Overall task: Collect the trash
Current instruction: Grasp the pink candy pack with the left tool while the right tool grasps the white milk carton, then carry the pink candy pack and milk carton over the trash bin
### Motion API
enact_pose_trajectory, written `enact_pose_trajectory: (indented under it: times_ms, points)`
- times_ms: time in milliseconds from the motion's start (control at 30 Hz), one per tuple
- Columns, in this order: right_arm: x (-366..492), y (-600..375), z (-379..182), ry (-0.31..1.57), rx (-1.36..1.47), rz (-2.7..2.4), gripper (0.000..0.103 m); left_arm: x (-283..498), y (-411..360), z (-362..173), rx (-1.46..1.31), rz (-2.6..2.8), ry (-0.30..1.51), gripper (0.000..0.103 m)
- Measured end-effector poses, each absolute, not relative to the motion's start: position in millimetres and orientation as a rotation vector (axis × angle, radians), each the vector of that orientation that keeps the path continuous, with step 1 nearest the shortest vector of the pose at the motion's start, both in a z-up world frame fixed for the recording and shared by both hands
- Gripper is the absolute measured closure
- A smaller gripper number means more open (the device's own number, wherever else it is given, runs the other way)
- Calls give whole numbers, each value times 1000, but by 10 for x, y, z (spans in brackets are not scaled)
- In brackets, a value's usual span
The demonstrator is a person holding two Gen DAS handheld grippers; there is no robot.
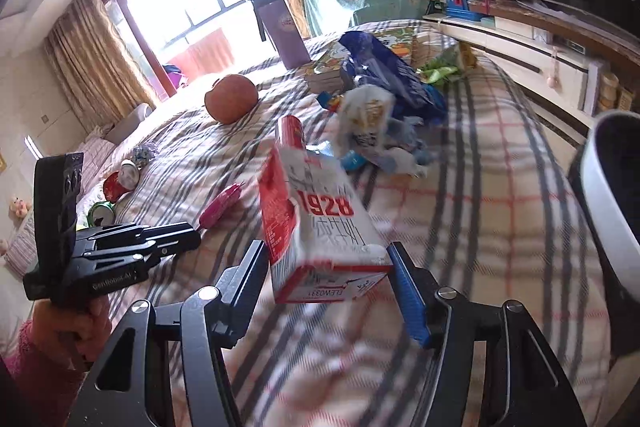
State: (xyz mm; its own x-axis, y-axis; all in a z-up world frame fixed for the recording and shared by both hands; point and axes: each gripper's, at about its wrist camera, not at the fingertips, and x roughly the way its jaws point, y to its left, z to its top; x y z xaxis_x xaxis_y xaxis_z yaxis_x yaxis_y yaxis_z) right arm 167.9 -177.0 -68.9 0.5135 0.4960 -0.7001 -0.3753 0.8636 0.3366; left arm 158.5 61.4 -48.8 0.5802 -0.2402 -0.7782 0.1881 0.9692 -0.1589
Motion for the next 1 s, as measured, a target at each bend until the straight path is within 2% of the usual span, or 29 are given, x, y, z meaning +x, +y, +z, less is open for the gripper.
enact_pose_trajectory:
  times_ms: [100, 167, 400, 567, 633, 733, 833, 867, 900, 967, 1000]
  points:
    - [1562, -1870, -671, 886, 149, 511, 42, 1524, 509, -465, -129, -307, 920, 87]
    - [1500, -1918, -668, 883, 134, 493, 42, 1477, 382, -456, -157, -353, 925, 94]
    - [1434, -2039, -735, 905, 118, 455, 41, 1412, 72, -444, -100, -368, 922, 93]
    - [1487, -2070, -790, 928, 156, 460, 40, 1427, 24, -455, -43, -322, 916, 83]
    - [1503, -2081, -817, 934, 175, 466, 39, 1467, 15, -521, -19, -302, 929, 72]
    - [1518, -2101, -837, 937, 201, 471, 35, 1481, -19, -584, 3, -299, 923, 69]
    - [1533, -2109, -842, 935, 201, 466, 33, 1482, -93, -596, 47, -300, 907, 69]
    - [1535, -2111, -842, 934, 202, 466, 33, 1482, -109, -595, 56, -302, 901, 71]
    - [1539, -2108, -843, 934, 200, 466, 33, 1493, -120, -593, 54, -309, 901, 83]
    - [1540, -2087, -848, 936, 185, 468, 34, 1501, -111, -591, 39, -320, 904, 84]
    - [1531, -2078, -846, 932, 178, 470, 42, 1499, -93, -585, 17, -329, 906, 84]
